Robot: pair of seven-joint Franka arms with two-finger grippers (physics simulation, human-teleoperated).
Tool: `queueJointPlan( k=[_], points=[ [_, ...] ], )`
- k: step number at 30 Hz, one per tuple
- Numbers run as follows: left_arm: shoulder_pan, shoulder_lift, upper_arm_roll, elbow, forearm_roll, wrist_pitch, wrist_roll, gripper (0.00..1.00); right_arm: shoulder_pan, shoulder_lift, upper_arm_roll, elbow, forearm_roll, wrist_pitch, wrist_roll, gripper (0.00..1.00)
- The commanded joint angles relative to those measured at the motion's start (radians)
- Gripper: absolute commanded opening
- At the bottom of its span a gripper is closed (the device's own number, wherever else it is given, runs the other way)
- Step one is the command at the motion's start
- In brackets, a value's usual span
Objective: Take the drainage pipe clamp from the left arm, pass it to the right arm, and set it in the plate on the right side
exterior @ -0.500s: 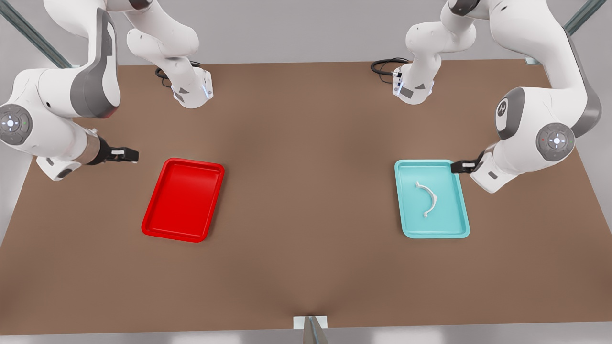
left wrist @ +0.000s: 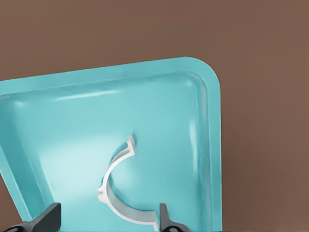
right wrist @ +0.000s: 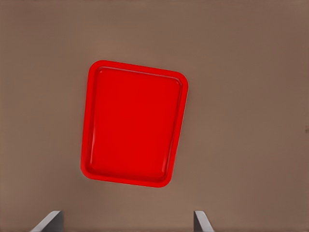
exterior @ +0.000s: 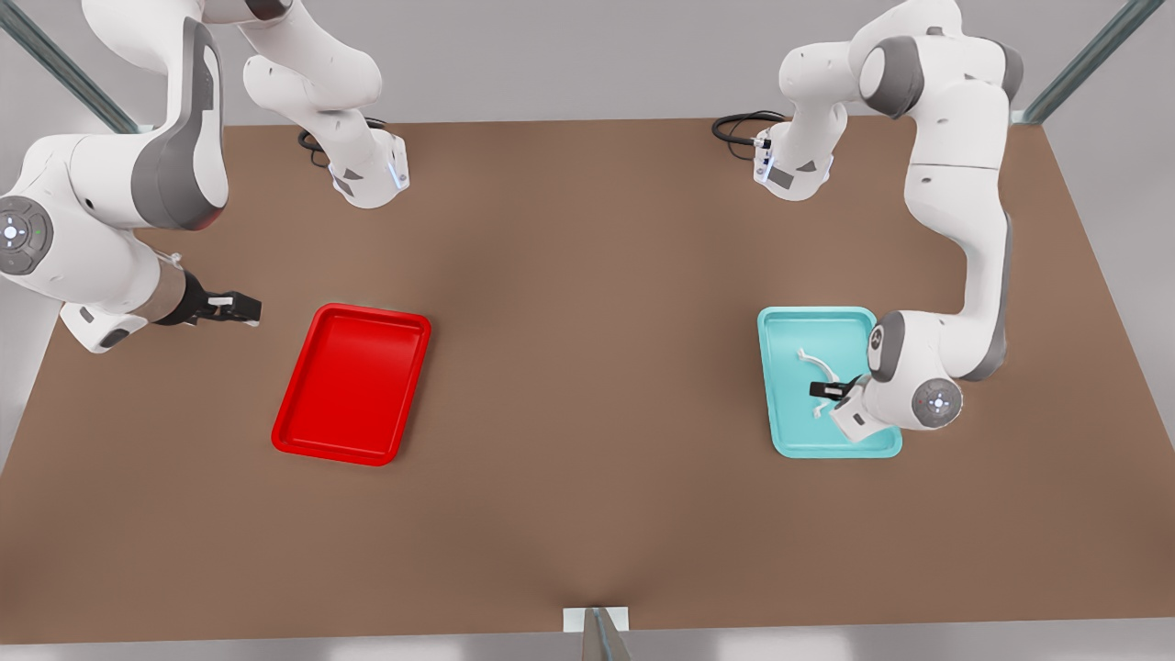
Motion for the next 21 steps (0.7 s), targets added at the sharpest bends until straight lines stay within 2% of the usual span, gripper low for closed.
queueJointPlan(
  k=[1, 5, 19, 21],
  points=[
    [-0.001, -0.001, 0.000, -0.042, -0.016, 0.297, 0.482, 1.00, 0.000, -0.001, 0.000, 0.002, -0.001, -0.001, -0.005, 1.00],
    [0.002, -0.013, 0.012, -0.128, -0.013, 0.421, 0.661, 1.00, 0.003, 0.002, 0.000, 0.000, -0.003, 0.002, -0.005, 1.00],
    [-0.012, -0.010, 0.038, -0.198, -0.005, 0.417, 0.737, 1.00, 0.003, 0.013, 0.001, -0.004, -0.001, 0.002, -0.005, 1.00],
    [-0.010, 0.005, 0.042, -0.200, -0.006, 0.466, 0.732, 1.00, 0.002, 0.013, 0.001, -0.003, 0.002, 0.004, -0.005, 1.00]
  ],
)
